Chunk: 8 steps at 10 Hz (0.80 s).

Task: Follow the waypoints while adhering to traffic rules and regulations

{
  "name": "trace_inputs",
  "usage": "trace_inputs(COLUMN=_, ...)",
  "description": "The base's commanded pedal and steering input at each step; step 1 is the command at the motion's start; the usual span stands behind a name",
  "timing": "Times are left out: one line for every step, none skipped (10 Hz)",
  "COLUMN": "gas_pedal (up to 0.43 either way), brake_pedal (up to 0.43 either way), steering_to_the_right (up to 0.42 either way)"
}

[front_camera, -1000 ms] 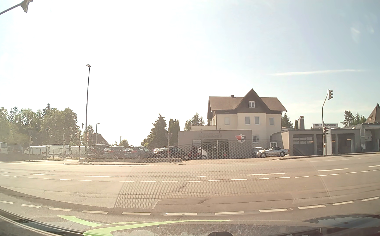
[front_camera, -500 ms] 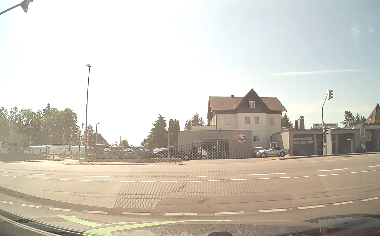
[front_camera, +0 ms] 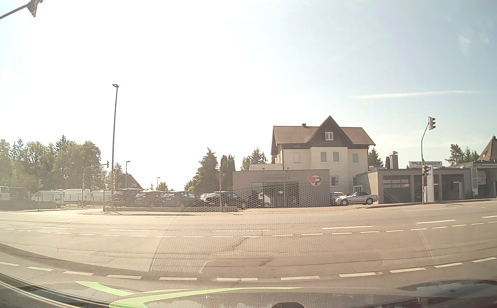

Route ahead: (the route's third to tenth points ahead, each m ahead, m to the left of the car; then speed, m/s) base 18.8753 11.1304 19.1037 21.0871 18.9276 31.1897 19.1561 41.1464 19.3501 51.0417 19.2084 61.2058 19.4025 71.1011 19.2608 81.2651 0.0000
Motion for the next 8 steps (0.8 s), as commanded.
trace_inputs(gas_pedal=0.0, brake_pedal=0.354, steering_to_the_right=-0.002)
trace_inputs(gas_pedal=0.0, brake_pedal=0.354, steering_to_the_right=-0.002)
trace_inputs(gas_pedal=0.0, brake_pedal=0.354, steering_to_the_right=-0.002)
trace_inputs(gas_pedal=0.0, brake_pedal=0.354, steering_to_the_right=-0.002)
trace_inputs(gas_pedal=0.0, brake_pedal=0.354, steering_to_the_right=-0.002)
trace_inputs(gas_pedal=0.0, brake_pedal=0.354, steering_to_the_right=-0.002)
trace_inputs(gas_pedal=0.0, brake_pedal=0.354, steering_to_the_right=-0.002)
trace_inputs(gas_pedal=0.0, brake_pedal=0.354, steering_to_the_right=-0.002)
